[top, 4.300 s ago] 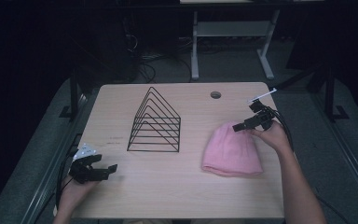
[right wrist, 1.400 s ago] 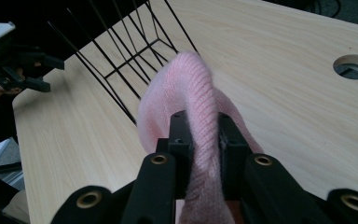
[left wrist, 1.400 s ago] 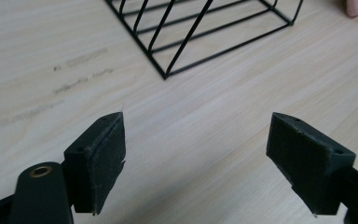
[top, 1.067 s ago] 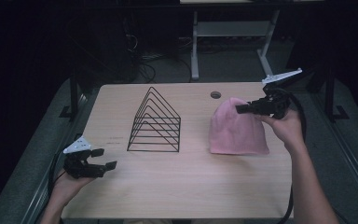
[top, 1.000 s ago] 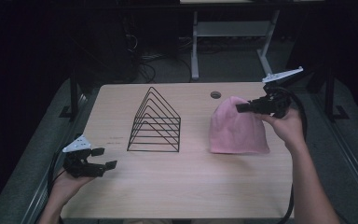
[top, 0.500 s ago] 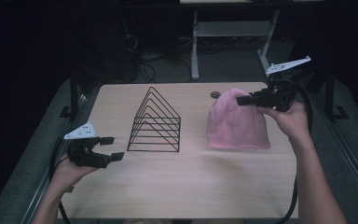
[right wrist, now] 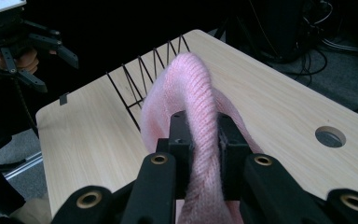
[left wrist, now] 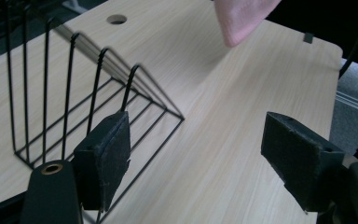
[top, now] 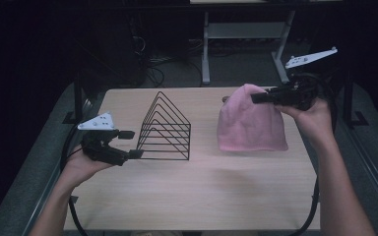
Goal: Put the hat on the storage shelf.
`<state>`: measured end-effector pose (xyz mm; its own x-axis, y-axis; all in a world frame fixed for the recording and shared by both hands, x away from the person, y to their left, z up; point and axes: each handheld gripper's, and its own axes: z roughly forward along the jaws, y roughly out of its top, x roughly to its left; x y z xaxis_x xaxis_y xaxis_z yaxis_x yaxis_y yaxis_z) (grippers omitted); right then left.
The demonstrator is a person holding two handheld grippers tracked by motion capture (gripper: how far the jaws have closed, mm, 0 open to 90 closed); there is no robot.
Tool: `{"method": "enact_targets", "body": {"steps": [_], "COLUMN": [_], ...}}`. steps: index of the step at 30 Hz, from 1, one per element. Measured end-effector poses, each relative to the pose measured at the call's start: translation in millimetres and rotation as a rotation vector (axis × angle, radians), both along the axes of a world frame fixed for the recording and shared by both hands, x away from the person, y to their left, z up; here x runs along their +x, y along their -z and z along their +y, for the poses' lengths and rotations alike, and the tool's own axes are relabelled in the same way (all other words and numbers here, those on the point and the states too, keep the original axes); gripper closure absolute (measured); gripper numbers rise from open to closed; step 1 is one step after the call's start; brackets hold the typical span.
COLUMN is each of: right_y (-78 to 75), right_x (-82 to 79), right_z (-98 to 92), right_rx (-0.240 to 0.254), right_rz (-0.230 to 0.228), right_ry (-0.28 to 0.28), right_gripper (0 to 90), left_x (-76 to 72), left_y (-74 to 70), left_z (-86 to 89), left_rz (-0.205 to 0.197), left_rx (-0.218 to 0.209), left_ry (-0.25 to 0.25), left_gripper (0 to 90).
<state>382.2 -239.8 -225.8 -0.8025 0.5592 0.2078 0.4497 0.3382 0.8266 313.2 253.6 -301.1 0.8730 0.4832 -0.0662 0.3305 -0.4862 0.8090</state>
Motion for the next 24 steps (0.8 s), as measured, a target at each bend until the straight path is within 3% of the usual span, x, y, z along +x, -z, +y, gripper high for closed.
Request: {"method": "enact_targets", "body": {"steps": [11, 24], "right_y": [-26.7, -58.7], "right_x": [-3.2, 3.4], "right_z": [20.3, 55.7], "right_rx": [0.006, 0.012], "right_rz": [-0.034, -0.068], "right_ry": [-0.046, -0.107], "right_gripper": [79.2, 79.2], "left_x": [12.5, 19.3], "left_y": [-10.0, -17.9], "left_z": [-21.9, -21.1], "left_rz": [-0.005, -0.005], "left_rx": [0.005, 0.007], "left_ry": [0.039, 0.037], "left_gripper": [23.8, 23.8]}}
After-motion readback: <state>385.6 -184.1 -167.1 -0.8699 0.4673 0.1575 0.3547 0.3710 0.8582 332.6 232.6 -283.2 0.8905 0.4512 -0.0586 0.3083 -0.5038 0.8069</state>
